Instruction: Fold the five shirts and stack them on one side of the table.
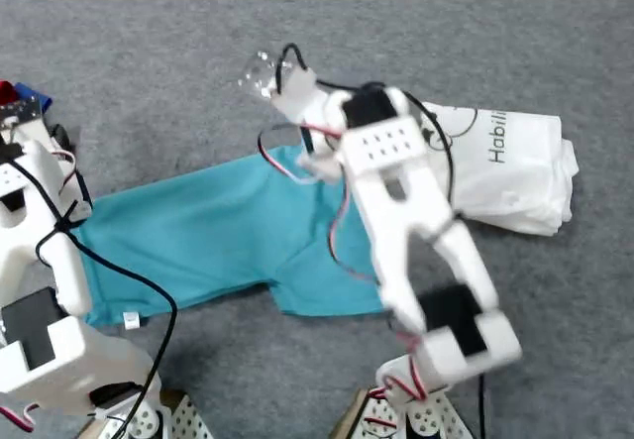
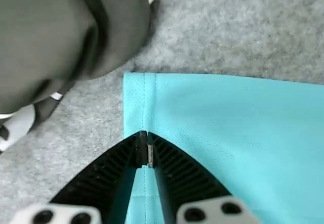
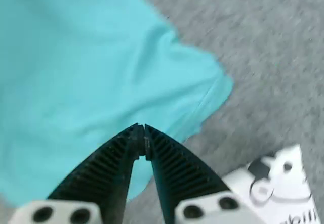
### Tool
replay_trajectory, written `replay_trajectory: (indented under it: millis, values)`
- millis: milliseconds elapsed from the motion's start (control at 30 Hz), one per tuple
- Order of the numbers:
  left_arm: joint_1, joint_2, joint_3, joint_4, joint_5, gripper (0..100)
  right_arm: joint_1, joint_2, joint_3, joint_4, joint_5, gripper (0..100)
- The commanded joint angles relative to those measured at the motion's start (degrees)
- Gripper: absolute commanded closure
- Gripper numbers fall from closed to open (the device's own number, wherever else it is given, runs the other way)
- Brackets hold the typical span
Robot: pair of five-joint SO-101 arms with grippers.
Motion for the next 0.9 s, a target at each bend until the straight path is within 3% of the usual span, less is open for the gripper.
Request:
replay_trajectory:
  millis: [0, 167, 500, 767, 867]
  values:
    - [-0.4, -0.7, 3.0, -5.0, 0.5, 98, 1.5, 13.1, -13.8, -1.7, -1.9, 99.4]
    - [-0.3, 0.2, 7.3, -9.8, 0.5, 98, 5.9, 30.7, -31.3, -1.1, -6.2, 99.4]
    - [-1.8, 4.3, 9.7, -11.8, 3.1, 98, 12.6, 55.5, -64.6, 12.7, -6.0, 99.4]
    - [-2.5, 4.0, 4.7, -11.0, 5.0, 98, 10.5, 61.1, -93.3, 28.3, -4.9, 99.4]
    - [-2.7, 4.0, 0.5, -6.9, 5.0, 98, 9.6, 57.3, -91.3, 29.5, -2.7, 99.4]
